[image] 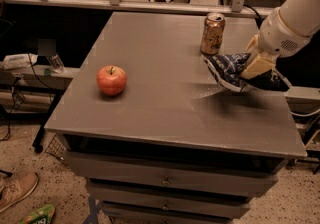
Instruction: Move blue chip bag near orange can
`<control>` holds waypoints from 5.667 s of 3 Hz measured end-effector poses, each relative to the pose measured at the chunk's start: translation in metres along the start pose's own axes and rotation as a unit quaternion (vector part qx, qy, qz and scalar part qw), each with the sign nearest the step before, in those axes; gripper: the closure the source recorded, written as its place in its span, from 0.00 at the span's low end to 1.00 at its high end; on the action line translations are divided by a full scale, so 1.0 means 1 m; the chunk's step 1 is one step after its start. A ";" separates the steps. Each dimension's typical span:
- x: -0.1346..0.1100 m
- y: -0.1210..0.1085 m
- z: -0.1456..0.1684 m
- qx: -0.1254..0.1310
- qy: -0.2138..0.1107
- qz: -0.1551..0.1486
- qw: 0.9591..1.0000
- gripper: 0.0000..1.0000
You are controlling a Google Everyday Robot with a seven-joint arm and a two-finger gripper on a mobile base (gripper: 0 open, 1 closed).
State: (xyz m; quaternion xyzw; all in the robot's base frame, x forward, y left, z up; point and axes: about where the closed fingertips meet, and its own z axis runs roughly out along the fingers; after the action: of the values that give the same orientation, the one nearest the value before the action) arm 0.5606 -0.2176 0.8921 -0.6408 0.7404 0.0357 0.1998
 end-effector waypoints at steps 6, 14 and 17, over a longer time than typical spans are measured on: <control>0.058 -0.113 0.012 0.136 0.087 0.035 0.986 1.00; 0.048 -0.123 0.050 0.103 0.067 0.024 0.992 0.00; 0.070 -0.127 -0.018 0.166 0.132 0.044 0.976 0.00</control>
Offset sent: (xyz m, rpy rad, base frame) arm 0.0744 -0.0787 -0.0327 -0.2169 -0.0472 -0.1871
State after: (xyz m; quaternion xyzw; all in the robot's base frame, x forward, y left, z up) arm 0.6711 -0.3111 0.9105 -0.5650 0.7831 -0.1635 0.2020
